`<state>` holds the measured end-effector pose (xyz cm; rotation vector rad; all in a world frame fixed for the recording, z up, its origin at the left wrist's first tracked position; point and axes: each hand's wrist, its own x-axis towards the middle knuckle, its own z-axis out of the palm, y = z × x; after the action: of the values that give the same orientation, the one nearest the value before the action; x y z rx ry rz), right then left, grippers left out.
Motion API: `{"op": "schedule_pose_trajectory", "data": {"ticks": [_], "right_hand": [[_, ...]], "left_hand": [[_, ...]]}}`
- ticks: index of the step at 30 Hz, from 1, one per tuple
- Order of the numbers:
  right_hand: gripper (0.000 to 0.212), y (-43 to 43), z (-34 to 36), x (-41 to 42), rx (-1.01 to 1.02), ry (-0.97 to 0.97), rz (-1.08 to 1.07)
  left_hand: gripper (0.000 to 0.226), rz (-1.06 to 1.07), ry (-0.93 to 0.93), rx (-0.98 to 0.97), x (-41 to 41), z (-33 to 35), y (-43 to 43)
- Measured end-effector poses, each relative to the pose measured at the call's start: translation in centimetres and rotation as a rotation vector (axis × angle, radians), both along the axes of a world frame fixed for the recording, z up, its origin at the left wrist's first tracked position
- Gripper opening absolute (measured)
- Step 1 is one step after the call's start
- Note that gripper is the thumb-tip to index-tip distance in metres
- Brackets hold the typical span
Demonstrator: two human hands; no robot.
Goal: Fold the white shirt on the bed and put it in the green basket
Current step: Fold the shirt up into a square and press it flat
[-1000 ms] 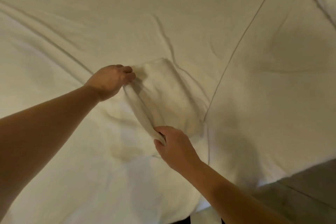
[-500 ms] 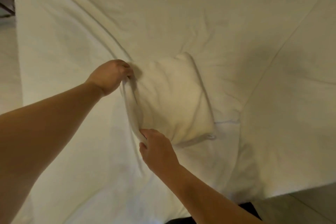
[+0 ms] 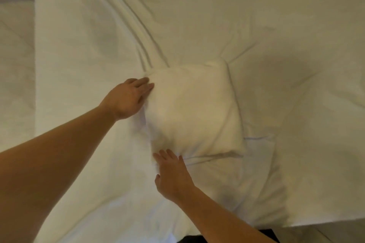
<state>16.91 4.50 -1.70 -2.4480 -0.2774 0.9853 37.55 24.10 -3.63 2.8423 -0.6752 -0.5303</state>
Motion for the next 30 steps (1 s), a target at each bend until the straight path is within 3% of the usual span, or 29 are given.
{"op": "schedule_pose_trajectory", "data": {"ticks": [4, 8, 12, 18, 24, 30], "right_hand": [[0.062, -0.6, -0.9, -0.1, 0.024, -0.057, 0.034], [0.044, -1.2, -1.1, 0.6, 0.115, -0.091, 0.024], [0.048, -3.7, -0.7, 1.3, 0.242, -0.02, -0.151], [0.046, -9.9, 0.7, 3.6, 0.229, -0.217, -0.302], [0.054, -17.8, -0.1, 7.9, 0.065, -0.404, -0.462], [0.067, -21.2, -1.2, 10.9, 0.098, -0.211, -0.485]], "left_hand": [[0.054, 0.089, 0.053, -0.025, -1.5, -1.5, -0.1], [0.055, 0.245, 0.083, -0.103, -2.8, -1.8, -1.1], [0.054, 0.616, 0.17, -0.278, -5.6, -1.0, -3.2], [0.065, 0.907, 0.243, -0.494, -10.8, -0.3, -7.3], [0.071, 1.061, 0.26, -0.541, -12.7, -0.3, -9.7], [0.077, 1.144, 0.214, -0.517, -12.6, -0.7, -10.9]]}}
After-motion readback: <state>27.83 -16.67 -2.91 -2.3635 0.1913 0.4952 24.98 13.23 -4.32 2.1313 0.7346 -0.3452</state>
